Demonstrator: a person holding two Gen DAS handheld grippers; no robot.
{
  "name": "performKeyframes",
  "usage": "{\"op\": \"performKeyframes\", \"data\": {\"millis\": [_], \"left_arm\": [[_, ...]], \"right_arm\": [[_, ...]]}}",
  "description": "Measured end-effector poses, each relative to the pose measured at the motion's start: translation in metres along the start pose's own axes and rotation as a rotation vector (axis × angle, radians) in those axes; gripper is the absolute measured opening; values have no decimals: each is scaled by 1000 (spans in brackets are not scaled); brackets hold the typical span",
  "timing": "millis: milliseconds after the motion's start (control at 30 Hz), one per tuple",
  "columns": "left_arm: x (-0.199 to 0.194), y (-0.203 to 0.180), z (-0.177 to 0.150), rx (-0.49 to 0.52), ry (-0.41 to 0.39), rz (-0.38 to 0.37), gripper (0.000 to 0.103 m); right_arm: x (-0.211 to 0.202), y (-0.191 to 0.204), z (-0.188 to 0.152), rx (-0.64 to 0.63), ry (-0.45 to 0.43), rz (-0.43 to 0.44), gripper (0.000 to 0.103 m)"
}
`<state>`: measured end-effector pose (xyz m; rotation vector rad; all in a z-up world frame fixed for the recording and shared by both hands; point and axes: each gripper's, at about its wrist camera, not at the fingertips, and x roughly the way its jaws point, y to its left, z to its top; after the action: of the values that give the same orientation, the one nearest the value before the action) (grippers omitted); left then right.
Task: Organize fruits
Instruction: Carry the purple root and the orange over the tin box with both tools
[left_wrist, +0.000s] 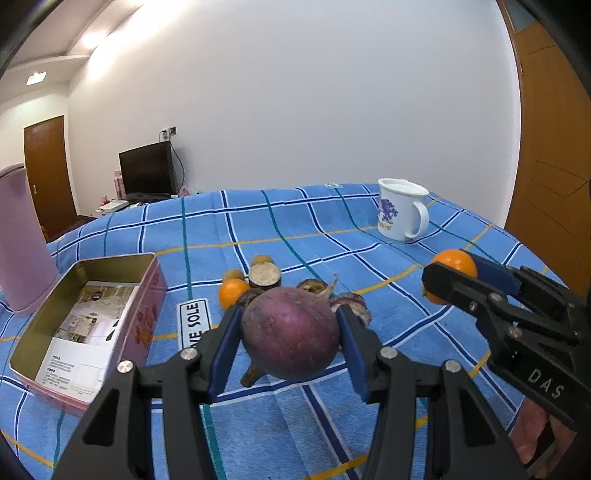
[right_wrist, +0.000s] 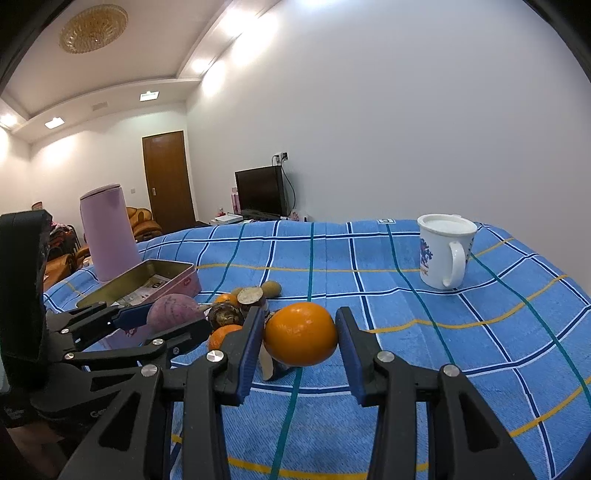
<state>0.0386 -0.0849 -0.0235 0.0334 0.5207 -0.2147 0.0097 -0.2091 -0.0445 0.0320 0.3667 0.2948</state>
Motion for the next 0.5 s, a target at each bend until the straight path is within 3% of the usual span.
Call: {"op": "performKeyframes", "data": {"millis": [500], "left_arm": [[-10, 12, 1, -9, -39, 30, 54]], "right_arm": [[3, 11, 7, -22, -14, 17, 42]]}}
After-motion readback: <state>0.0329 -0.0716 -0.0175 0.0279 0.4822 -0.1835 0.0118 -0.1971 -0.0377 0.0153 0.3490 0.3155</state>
